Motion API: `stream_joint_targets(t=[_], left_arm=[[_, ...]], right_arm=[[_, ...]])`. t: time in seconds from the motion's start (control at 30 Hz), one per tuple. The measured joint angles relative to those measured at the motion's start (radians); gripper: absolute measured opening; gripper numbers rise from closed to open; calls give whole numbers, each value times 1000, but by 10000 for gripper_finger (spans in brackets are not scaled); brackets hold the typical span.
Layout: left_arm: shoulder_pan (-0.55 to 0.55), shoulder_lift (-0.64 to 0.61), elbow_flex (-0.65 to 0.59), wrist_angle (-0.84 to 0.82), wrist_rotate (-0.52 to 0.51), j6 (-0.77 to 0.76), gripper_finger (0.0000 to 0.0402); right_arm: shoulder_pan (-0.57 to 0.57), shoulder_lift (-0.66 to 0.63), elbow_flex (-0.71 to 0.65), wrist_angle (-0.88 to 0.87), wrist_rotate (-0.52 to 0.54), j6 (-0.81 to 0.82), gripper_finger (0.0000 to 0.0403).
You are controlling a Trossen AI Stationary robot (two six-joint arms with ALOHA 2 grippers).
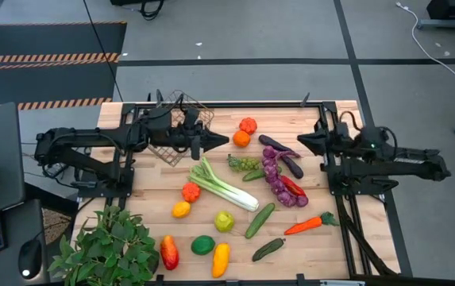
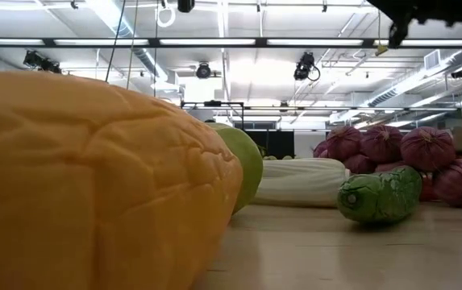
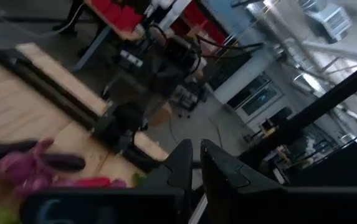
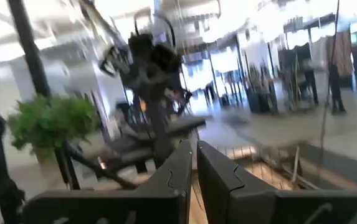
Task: Build produce basket
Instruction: Put the celery into the wire basket
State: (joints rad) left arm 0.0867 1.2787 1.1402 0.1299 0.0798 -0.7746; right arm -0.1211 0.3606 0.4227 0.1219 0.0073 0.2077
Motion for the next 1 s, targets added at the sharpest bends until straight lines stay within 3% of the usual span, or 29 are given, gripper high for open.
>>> stream_joint_targets(t=[0.2,0.37,0.53,0.7,0.87,1.0], left_arm=[[36,-2,0,1,6,22,40],[59,-14,1,-45,100,208,52],[62,-37,0,-361,108,292,88],[54,-45,-1,-643,105,391,160],[53,-46,-1,-739,108,399,232],[54,-66,-1,-723,108,369,265]], right_arm=[[-4,343,316,-279,33,74,30],[-20,590,496,-463,26,197,30],[-27,740,574,-425,25,328,30],[-28,815,613,-349,-57,530,30],[-27,858,615,-202,-123,702,30],[-27,894,615,-138,-153,769,30]])
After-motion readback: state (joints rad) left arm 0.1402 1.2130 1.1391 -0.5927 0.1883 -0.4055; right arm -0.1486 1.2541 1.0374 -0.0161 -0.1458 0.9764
